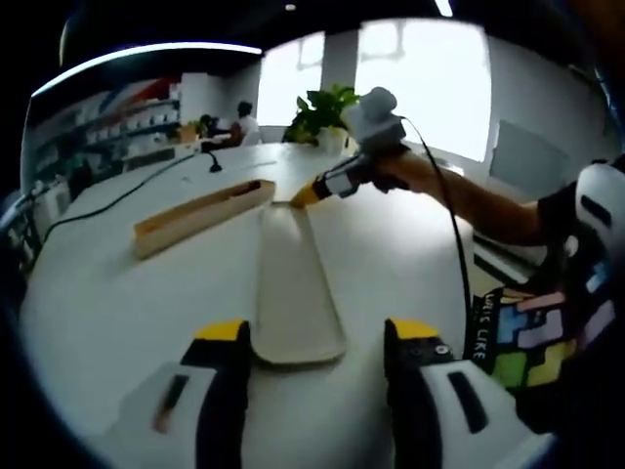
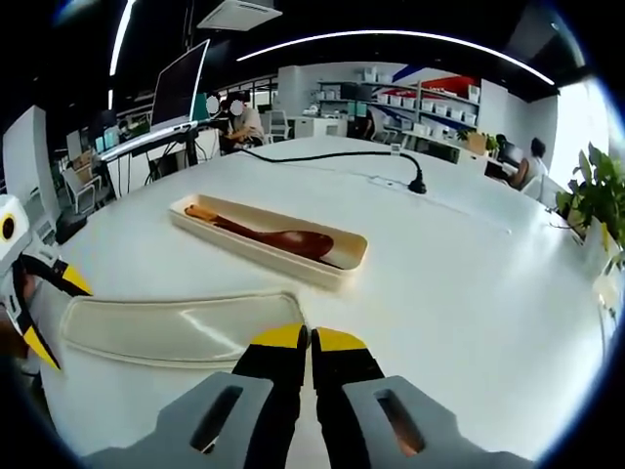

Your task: Arrange the utensils inside the cutlery case until each visible utensil rests in its matching compartment.

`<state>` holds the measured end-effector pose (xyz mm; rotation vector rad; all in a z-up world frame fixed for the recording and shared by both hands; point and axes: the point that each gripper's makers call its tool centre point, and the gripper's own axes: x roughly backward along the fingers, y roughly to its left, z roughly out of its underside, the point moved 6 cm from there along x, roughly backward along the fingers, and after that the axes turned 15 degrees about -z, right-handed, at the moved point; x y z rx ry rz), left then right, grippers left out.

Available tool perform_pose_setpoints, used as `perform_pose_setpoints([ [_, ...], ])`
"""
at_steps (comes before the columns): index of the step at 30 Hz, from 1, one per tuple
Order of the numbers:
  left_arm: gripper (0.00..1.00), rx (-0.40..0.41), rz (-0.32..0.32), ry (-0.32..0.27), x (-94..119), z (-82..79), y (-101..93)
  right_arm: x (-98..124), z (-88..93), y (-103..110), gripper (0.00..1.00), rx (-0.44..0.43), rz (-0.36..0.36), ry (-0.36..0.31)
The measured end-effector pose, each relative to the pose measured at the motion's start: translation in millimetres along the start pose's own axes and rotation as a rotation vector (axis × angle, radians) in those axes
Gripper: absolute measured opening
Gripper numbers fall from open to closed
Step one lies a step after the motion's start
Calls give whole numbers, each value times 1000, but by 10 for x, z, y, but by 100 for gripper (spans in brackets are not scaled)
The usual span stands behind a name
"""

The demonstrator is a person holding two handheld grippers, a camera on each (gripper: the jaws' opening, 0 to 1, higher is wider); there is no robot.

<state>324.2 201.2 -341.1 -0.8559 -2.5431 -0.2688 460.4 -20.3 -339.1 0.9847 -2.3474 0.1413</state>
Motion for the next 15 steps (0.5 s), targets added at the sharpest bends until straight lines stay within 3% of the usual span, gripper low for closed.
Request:
perform_pose_setpoints([
  [7, 43, 6, -40, -22, -15, 8, 40, 2, 8, 1, 0, -9, -5, -10],
  [15, 42, 11, -45, -45, -13, 4, 38, 13, 18, 5, 0, -4, -13, -22],
])
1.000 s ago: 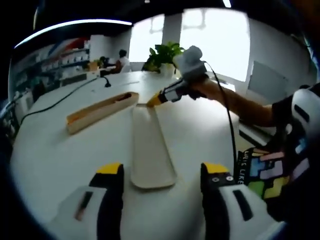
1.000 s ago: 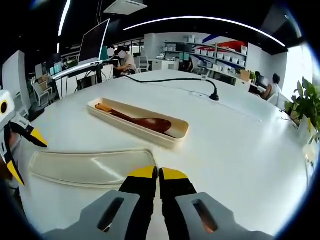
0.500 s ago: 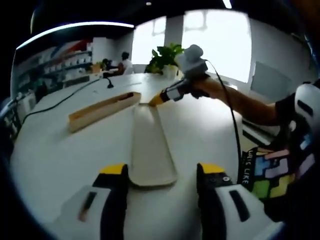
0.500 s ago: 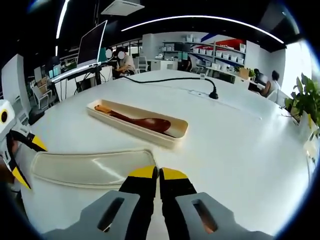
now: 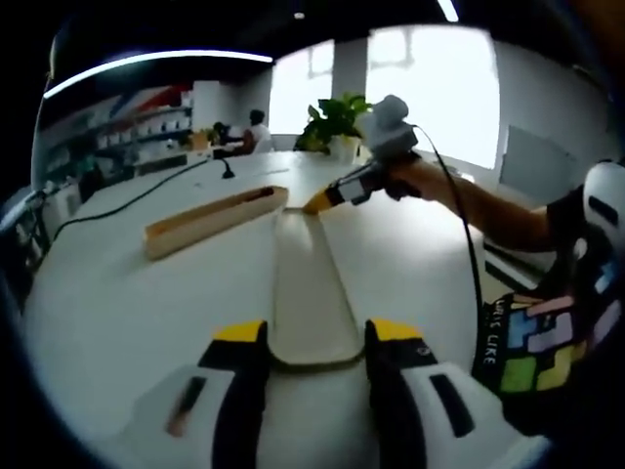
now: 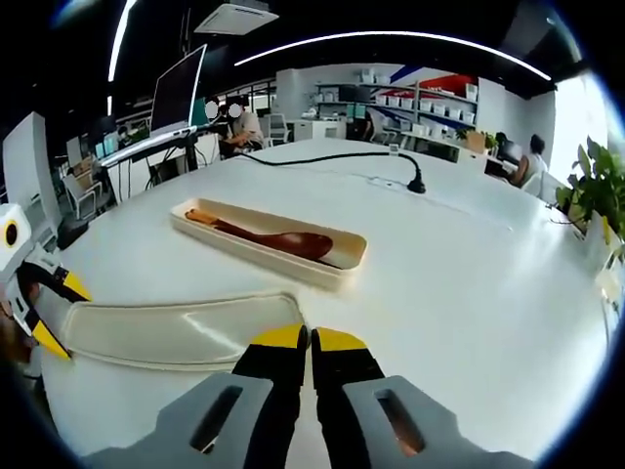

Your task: Arrange the utensils inside the cutlery case until each visible utensil rests in its matching compartment.

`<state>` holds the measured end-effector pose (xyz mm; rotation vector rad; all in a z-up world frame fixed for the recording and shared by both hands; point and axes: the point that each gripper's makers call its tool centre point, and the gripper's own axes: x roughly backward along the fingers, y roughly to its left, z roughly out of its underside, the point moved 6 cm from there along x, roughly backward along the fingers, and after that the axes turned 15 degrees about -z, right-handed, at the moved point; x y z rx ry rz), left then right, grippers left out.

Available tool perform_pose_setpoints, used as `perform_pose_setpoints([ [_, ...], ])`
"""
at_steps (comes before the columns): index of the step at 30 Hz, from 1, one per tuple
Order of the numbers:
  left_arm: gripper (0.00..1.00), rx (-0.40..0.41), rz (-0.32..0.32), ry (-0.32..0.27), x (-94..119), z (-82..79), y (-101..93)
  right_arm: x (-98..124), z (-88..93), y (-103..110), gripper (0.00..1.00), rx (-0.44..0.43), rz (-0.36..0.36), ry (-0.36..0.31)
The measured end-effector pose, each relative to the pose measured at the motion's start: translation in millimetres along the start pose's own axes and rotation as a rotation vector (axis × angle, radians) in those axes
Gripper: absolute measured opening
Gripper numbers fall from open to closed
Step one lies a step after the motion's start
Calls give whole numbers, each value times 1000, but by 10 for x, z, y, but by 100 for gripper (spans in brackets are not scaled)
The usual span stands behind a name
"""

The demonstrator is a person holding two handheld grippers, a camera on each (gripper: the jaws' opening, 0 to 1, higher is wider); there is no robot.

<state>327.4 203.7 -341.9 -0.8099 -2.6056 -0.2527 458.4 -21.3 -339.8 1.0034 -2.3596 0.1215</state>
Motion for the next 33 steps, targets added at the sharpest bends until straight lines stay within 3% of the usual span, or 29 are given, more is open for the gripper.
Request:
perform_pose_setpoints([
  [6, 42, -50, -4, 3, -7, 20, -17, 12, 7, 4, 1, 75, -29, -8],
  [9, 42, -55, -2, 1, -6, 18, -17, 1, -35, -15, 2, 174, -48, -1],
  [13, 42, -69, -4, 1, -5, 31, -13, 28, -8, 8, 3, 187, -62, 0],
  [14, 42, -71, -4, 1, -6, 34, -15, 36, -14, 9, 6, 229, -67, 5],
  [16, 42, -72, -3, 0, -9, 40, -16, 71, -18, 25, 15, 224, -54, 14],
  [19, 42, -80, -4, -4, -16, 41, -18, 122, -52, 69, 19, 261, -61, 13],
  [23, 42, -98, -5, -11, -28, 33, -17, 125, -243, 156, 23, 383, -124, 19],
  [27, 42, -122, -8, -18, -37, 21, -22, 123, -407, 380, 24, 594, -209, 43],
  [33, 42, -161, -10, -28, -33, 1, -16, 21, -474, 689, 24, 827, -406, 203],
])
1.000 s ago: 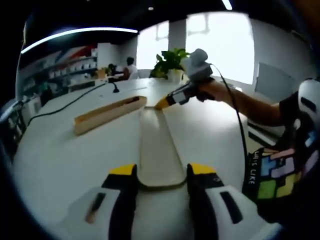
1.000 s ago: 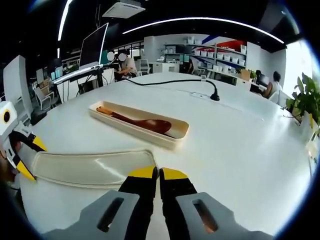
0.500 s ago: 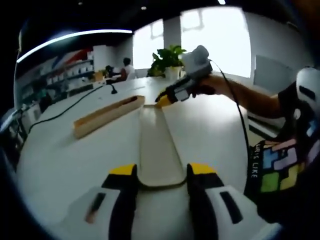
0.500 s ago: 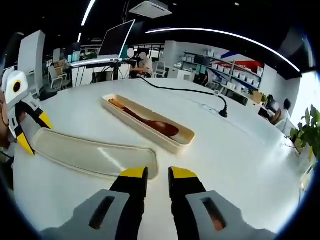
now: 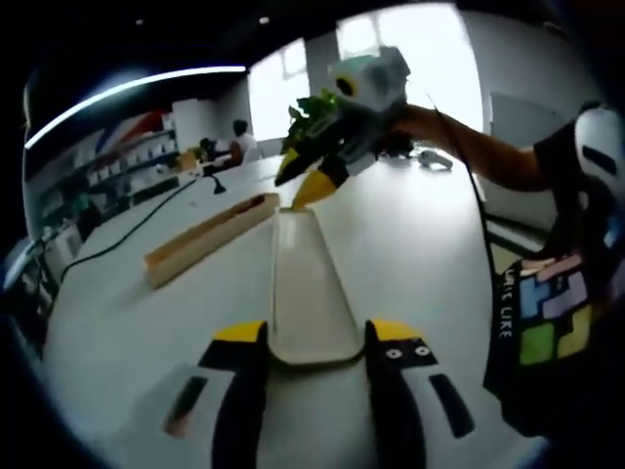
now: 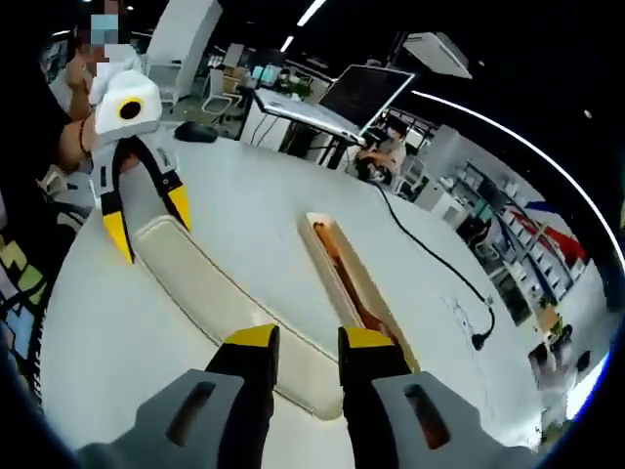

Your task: Arrange the utensils inside the cutlery case until each visible utensil rests in its matching compartment.

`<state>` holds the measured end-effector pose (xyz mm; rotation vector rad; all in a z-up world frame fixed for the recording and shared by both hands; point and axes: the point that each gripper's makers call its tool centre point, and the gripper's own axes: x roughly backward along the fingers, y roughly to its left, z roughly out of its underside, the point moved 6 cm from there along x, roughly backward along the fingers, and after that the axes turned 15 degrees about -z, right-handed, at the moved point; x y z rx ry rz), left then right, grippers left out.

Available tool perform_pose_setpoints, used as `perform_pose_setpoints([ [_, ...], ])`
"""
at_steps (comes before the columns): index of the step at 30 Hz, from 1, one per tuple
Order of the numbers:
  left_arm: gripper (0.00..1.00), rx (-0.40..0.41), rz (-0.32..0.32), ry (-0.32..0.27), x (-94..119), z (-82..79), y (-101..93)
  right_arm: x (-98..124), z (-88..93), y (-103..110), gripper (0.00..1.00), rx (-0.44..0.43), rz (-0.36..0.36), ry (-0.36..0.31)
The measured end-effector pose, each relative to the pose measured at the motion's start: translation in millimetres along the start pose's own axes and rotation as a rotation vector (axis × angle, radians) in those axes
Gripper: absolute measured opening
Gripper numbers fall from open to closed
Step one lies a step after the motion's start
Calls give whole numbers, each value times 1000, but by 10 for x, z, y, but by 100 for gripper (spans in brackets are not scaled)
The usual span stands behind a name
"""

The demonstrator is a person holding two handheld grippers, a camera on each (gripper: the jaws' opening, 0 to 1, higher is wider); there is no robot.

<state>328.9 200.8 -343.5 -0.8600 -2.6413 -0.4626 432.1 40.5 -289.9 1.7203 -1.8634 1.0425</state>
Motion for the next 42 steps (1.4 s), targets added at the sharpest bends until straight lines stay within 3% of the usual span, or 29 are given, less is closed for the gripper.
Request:
perform_pose_setpoints([
  [6, 42, -46, 4, -15, 4, -18, 1, -147, -176, 81, 26, 117, -206, 91],
  [9, 42, -74, 2, -23, 5, -31, 1, -191, -230, 72, 26, 160, -232, 118],
  [11, 42, -96, 2, -30, 2, -43, 1, -221, -229, 107, 27, 176, -288, 137],
  [14, 42, -148, -1, -44, 5, -67, -5, -290, -209, 120, 28, 159, -384, 168],
  [18, 42, -200, -4, -64, 15, -85, -19, -342, -236, 63, 28, 151, -443, 190],
  [22, 42, -241, -5, -85, 20, -99, -22, -371, -258, 34, 27, 131, -571, 221],
  [31, 42, -418, -26, -144, 40, -147, -44, -472, -207, -25, 23, 92, -733, 283],
  [42, 41, -445, -30, -161, 52, -152, -44, -411, -161, -1, 13, -46, -858, 334],
])
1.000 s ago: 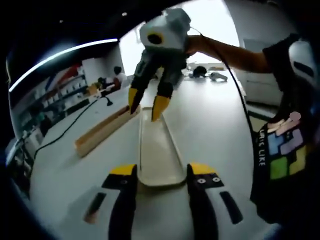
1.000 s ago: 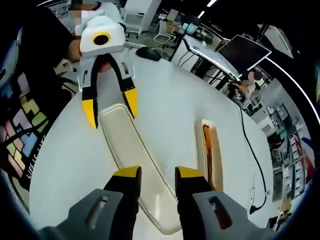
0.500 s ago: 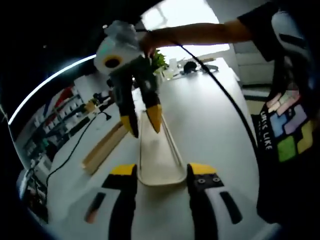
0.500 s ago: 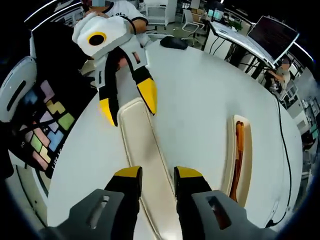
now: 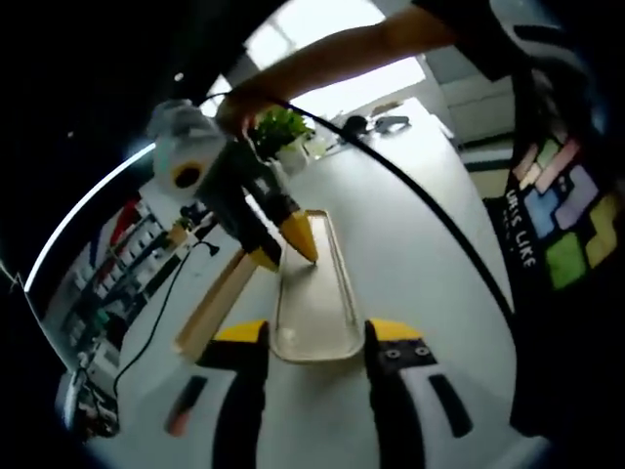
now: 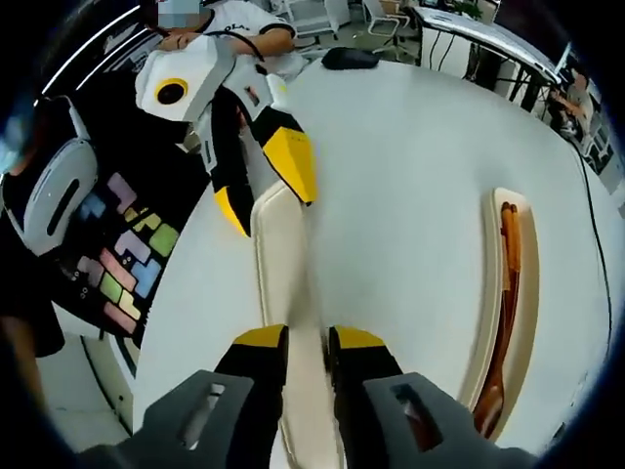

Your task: Arrange the utensils inside the cutlery case until each visible utensil rests in its matching compartment.

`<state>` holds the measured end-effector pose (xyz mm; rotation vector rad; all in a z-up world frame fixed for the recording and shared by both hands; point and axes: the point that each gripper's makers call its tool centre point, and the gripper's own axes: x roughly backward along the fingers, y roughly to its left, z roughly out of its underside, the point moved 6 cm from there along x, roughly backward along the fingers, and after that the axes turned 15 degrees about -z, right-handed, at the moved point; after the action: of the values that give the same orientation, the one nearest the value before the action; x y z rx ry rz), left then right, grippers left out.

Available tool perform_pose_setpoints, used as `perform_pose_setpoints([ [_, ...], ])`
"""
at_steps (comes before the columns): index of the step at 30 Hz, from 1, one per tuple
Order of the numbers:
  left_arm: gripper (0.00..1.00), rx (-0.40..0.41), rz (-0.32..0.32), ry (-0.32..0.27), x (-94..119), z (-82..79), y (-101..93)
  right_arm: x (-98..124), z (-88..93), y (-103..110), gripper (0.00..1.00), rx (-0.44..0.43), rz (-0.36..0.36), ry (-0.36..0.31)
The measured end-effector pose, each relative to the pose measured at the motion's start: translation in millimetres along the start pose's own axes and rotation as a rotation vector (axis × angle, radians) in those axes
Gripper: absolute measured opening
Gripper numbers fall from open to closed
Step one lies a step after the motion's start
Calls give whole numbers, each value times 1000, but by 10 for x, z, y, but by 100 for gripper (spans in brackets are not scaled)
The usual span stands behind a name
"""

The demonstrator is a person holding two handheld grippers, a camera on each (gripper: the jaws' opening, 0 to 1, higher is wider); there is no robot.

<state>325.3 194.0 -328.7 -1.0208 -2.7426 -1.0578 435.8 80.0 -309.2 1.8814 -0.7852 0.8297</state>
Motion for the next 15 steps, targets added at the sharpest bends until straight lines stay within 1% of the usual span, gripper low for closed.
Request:
perform_pose_setpoints([
  [3, 40, 2, -13, 3, -4, 12, 11, -35, 11, 73, 10, -23, -10, -28],
  [5, 41, 8, -28, 4, -16, 20, 40, -93, 12, 159, 8, -51, -28, -42],
  [8, 40, 28, -35, 5, -12, 18, 60, -123, 23, 211, 7, -74, -28, -53],
  [10, 35, 38, -44, 2, -11, 17, 67, -147, 27, 256, 5, -90, -41, -63],
  [12, 31, 42, -54, 15, -13, 40, 77, -166, 14, 314, 4, -91, -53, -70],
  [13, 31, 61, -55, 18, -12, 55, 80, -171, 0, 337, 3, -122, -60, -89],
  [15, 31, 108, -53, 18, -10, 72, 81, -192, 7, 362, 3, -125, -43, -88],
])
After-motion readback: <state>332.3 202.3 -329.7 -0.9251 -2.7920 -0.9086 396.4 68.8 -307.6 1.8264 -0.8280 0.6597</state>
